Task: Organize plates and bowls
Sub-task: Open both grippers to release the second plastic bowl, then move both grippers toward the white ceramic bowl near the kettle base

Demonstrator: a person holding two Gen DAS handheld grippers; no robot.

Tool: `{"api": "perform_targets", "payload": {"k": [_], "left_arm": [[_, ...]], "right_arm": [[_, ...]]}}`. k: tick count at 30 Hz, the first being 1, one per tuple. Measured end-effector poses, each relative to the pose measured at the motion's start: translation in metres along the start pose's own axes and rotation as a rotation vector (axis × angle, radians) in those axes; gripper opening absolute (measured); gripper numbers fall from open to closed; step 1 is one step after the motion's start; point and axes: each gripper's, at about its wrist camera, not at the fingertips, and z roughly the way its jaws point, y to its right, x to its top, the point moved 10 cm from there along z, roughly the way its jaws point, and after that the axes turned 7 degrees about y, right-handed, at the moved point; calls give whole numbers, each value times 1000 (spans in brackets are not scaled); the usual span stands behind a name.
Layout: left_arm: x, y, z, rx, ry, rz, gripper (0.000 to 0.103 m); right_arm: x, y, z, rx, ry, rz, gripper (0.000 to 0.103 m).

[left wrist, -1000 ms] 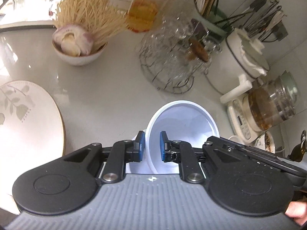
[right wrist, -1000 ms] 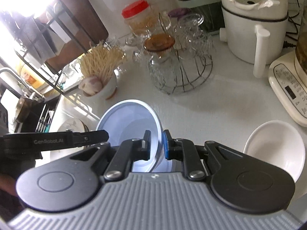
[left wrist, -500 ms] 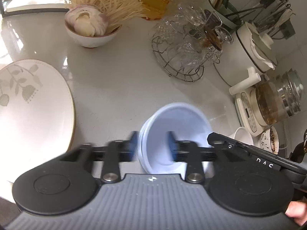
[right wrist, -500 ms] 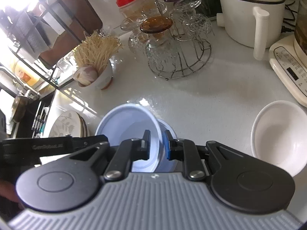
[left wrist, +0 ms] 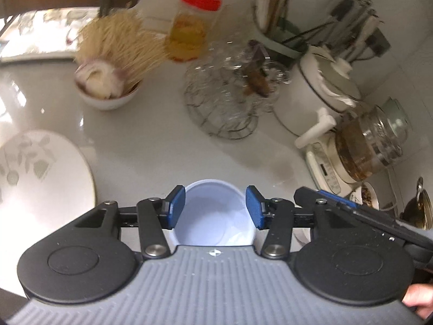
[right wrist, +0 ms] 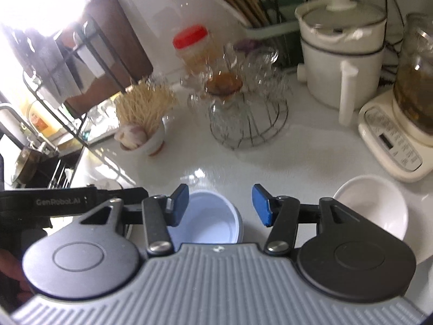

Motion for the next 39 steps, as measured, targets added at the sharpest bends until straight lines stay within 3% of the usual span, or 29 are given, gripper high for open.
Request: {"api": "perform_targets", "payload": {"k": [12,22,31,35,39], "left_arm": [[14,55,8,-87,-41,124,55],[15,97,55,-194,-131,239,55],[-13,127,111,-278,-279,298,55],[-17,149,127,-312,-281,340,55],[-23,163,141,-289,-255,379,55]], "right_arm": [[23,18,-25,-72,74,33,55],[27,69,-29,-227,105,130,55],[0,112,-30,-392,63,232,54],[-13,138,-42,-472,48,266,54],[-27,165,-48,-520,10,313,54]]}}
